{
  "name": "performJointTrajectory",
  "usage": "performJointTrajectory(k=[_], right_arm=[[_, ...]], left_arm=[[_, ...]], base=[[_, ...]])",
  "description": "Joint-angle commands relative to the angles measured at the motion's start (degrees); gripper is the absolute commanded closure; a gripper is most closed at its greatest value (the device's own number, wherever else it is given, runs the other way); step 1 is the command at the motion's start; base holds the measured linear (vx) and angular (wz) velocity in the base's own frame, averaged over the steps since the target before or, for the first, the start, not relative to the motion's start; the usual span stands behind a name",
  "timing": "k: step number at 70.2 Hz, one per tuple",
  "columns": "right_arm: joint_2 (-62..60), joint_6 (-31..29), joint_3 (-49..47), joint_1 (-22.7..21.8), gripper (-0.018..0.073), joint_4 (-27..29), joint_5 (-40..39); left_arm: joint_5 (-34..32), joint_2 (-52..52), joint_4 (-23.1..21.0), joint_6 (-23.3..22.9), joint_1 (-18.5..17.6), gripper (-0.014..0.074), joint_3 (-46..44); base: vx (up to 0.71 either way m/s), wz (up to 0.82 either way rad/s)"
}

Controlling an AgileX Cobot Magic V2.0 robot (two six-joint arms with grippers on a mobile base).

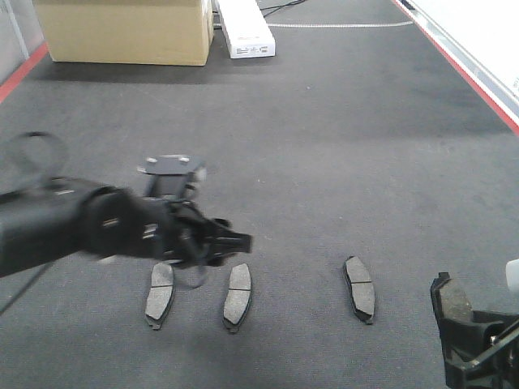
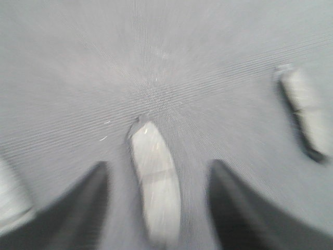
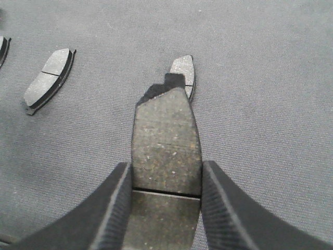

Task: Move and align brake pads A on conveyor
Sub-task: 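Raise the open left gripper away from the belt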

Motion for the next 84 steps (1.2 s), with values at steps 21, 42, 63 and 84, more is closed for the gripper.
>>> performJointTrajectory(k=[21, 42, 63, 84], right_arm=[[-0.24, -0.50, -1.75, -0.08, 0.0560, -0.39, -4.22], [-0.24, -0.50, -1.75, -0.08, 0.0560, -0.39, -4.22], [-0.24, -0.50, -1.75, -0.08, 0.0560, -0.39, -4.22], [-0.24, -0.50, -1.75, -0.08, 0.0560, -0.23, -4.28]], left_arm=[[-7.68, -28.18, 0.25, 6.57, -0.29, 0.0604, 18.58], [-14.22, -48.70, 0.24, 9.10, -0.29, 0.0604, 33.29], [-16.24, -59.88, 0.05, 10.32, -0.29, 0.0603, 39.67], [-15.98, -59.85, 0.05, 10.32, -0.29, 0.0603, 39.67]], base=[[0.00, 0.00], [0.00, 0.00], [0.00, 0.00], [0.00, 0.00]])
